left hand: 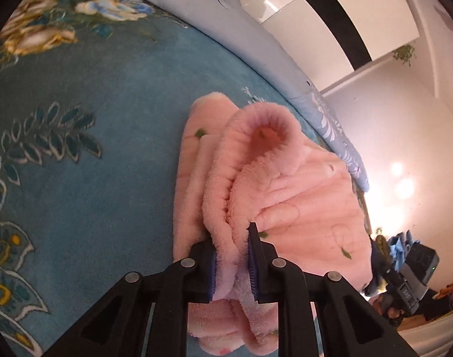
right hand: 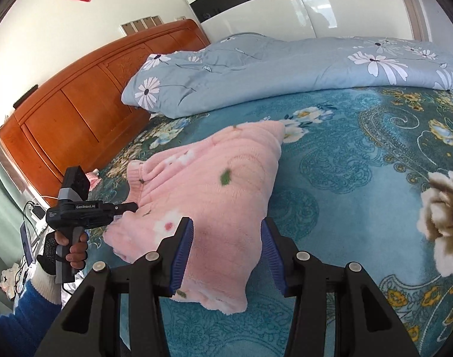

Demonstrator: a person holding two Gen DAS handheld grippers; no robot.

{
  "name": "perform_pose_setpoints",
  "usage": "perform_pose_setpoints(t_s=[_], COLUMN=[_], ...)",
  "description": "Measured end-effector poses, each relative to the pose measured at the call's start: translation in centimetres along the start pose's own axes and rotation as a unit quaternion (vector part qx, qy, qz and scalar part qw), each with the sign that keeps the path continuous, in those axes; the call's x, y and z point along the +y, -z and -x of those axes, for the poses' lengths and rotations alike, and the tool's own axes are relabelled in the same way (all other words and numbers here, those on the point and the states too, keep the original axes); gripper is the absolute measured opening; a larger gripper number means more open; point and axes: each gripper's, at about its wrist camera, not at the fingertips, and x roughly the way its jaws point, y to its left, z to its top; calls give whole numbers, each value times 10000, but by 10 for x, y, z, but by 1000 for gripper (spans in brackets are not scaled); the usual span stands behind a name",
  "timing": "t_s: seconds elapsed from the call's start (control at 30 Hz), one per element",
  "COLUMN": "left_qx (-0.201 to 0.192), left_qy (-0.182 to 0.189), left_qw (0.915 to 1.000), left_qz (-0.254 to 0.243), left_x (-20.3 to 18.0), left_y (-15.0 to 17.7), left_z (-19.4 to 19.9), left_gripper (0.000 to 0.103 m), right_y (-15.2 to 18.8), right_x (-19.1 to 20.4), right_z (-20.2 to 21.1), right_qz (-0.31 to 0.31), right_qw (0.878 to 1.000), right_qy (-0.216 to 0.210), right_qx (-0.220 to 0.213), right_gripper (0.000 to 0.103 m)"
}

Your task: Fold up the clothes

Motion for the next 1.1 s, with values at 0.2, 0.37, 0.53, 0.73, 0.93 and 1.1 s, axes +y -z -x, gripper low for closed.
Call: perform_pose_setpoints(t_s=[0.2, 0.37, 0.53, 0.73, 0.93, 1.1], left_qx=[-345, -1014, -625, -235, -822, -1320], left_qy=[-574, -570, -172, -241, 358, -338], left_qw=[9969, 9888, 9914, 9980, 9942, 9898], left_qz=[-409, -931, -1138, -532, -593, -405], left_x=[-26, -76, -101, -68, -66, -40], left_y=[-3, -9, -18, -10, 17, 30], left_z=[31, 54, 7, -19, 38, 52], left_gripper=[41, 52, 52, 52, 73, 89], right_y=[-19, -24, -16, -13, -19, -18], right_x=[20, 40, 48, 42, 45, 7], right_z=[2, -19, -41, -52, -30, -21], right_qz=[333, 631, 590, 527, 670, -140], right_qw=[9993, 9979, 9976, 9968, 9972, 9997], right_qy=[-70, -101, -111, -77, -213, -214], right_qx=[-166, 47, 332, 604, 236, -5], right_gripper=[49, 49, 49, 49, 52, 73])
